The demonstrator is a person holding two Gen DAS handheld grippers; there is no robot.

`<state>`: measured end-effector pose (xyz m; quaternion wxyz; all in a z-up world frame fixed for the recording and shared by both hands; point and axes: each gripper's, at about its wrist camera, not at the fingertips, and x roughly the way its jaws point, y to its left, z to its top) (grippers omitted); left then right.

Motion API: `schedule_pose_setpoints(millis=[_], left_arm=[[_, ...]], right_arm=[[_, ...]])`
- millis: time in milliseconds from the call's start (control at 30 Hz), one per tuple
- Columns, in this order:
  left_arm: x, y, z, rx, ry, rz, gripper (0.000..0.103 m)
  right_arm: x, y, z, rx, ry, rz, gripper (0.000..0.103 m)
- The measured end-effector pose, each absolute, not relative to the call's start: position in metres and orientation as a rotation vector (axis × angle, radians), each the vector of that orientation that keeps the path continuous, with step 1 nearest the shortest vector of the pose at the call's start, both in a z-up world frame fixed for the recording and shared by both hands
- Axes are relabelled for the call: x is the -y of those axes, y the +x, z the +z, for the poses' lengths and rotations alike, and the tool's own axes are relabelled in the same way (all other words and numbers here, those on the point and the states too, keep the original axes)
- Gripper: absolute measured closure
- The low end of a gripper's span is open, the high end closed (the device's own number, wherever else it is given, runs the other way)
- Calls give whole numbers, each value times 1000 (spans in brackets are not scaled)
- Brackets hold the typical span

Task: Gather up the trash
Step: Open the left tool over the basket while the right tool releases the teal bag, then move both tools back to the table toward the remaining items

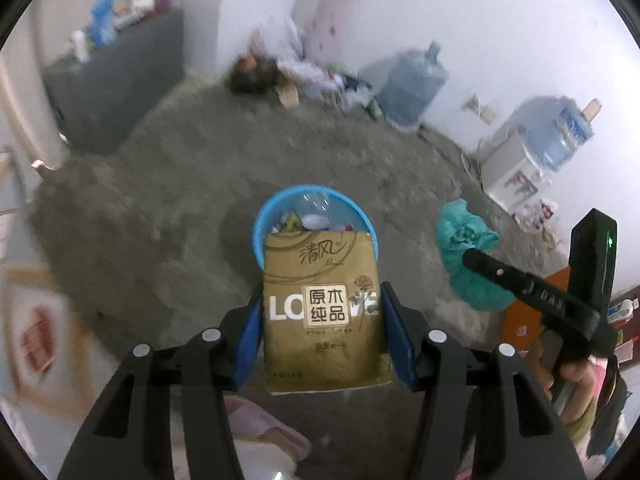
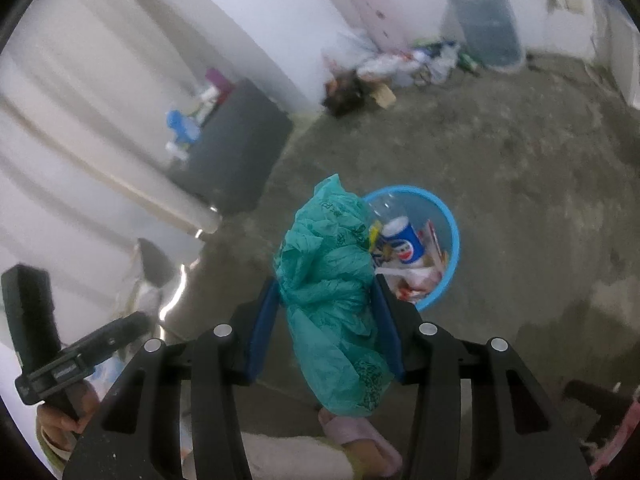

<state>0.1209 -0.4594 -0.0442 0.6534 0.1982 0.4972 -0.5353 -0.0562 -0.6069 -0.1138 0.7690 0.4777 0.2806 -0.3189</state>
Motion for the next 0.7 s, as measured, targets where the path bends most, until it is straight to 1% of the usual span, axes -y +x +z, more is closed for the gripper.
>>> schedule_pose_setpoints(millis=[167,200,233,267,300,333,433,567,700], left_arm=[[525,121,-76,-1158,525,-1204,49],[534,120,-80,-1160,528,-1209,49],[550,121,-87,-1176,524,-1218,45],[556,122,-91,-1194,515,-1225,39],[564,124,-96,-1210,502,-1221,29],[566,126,-99,-1211,494,-1209,27],[571,126,-101,-1204,480,-1184,27],[558,125,-96,-1167,488,-1201,27],[534,125,-77,-1109,486,-1195,27]], right_arm=[[644,-42,-150,-629,1099,-726,56],[650,-41,-155,-628,1103,-740,52],[660,-36,-165,-618,1113,-752,39],[663,-36,-171,-615,1123,-761,33],[670,-34,-182,-619,1140,-778,29],[674,-33,-191,-631,1159,-789,29],[676,-38,-203,-630,1204,-810,29],[658,-50,-194,-620,1178,-801,29],[648,-65,-181,-596,1150,-788,29]])
